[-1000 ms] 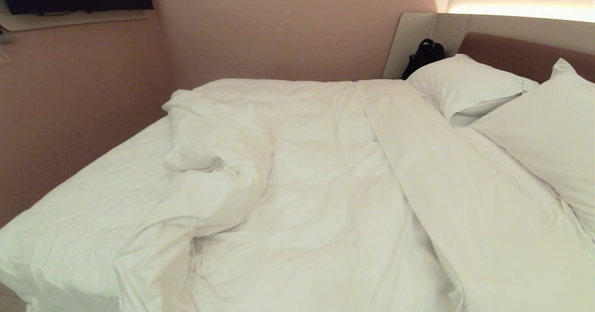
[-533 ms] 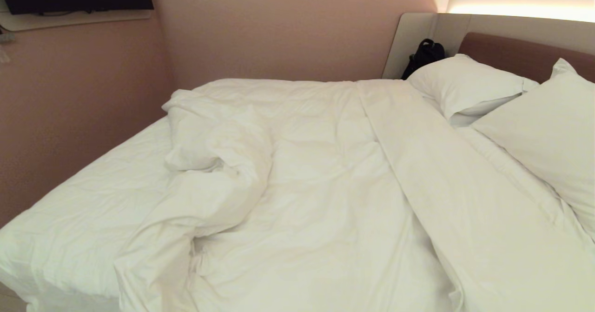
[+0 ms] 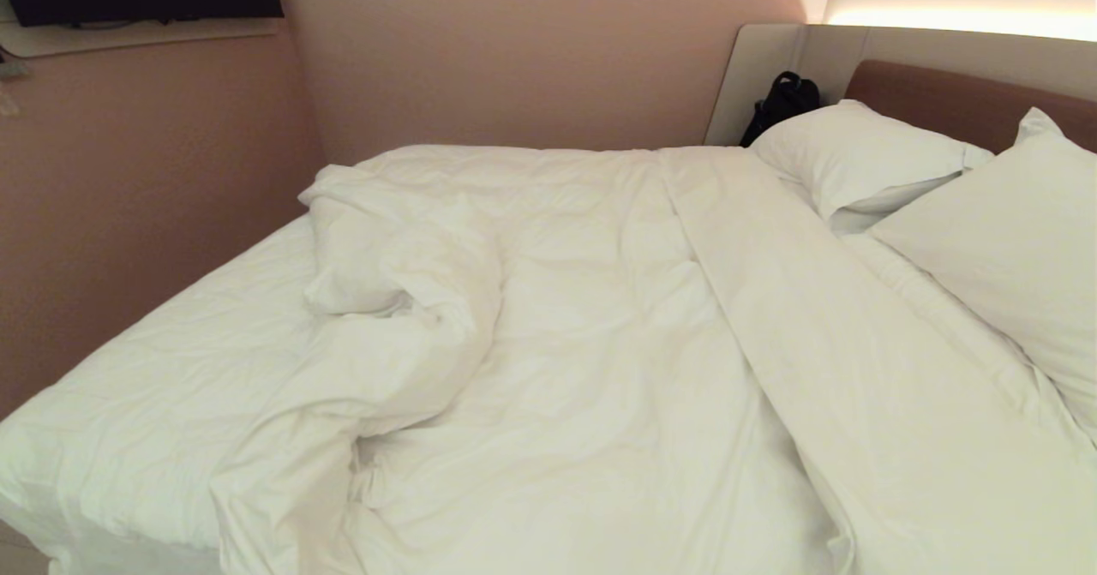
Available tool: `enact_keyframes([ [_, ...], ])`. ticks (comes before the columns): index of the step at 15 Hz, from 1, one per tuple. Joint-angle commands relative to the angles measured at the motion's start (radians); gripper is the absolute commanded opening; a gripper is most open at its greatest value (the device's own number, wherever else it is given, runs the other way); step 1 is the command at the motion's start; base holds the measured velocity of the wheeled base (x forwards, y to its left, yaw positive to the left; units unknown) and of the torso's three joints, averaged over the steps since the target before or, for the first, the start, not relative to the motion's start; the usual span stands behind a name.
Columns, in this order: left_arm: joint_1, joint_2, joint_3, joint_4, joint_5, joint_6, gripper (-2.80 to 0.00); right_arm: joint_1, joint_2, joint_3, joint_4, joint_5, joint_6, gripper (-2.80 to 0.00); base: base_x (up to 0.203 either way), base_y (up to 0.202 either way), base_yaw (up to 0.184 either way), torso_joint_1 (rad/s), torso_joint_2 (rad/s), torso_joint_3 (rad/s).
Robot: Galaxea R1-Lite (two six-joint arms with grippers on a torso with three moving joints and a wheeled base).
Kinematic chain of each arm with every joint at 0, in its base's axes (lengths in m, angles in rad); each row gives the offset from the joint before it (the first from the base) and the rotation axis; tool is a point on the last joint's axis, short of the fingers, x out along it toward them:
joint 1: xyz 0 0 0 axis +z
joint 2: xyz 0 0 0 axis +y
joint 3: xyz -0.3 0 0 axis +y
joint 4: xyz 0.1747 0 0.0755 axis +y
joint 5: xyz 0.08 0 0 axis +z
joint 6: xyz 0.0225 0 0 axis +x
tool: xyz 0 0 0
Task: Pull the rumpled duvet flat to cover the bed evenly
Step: Hold the folded corner of the quilt
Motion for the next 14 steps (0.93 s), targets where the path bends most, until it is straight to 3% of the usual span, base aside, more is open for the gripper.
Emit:
enact_keyframes([
  [1,0.000,0.000,-0.001,0.001,0.000,0.000,-2.80,0.000,-0.002,0.016,-0.007,0.041,-0.021,-2.80,0.000,0.000,0.000,0.000,0.00,0.000],
  [14,0.000,0.000,0.000,0.000,0.000,0.000,-2.80,0.002,-0.003,0.016,-0.005,0.038,0.022,-2.80,0.000,0.000,0.000,0.000,0.00,0.000],
])
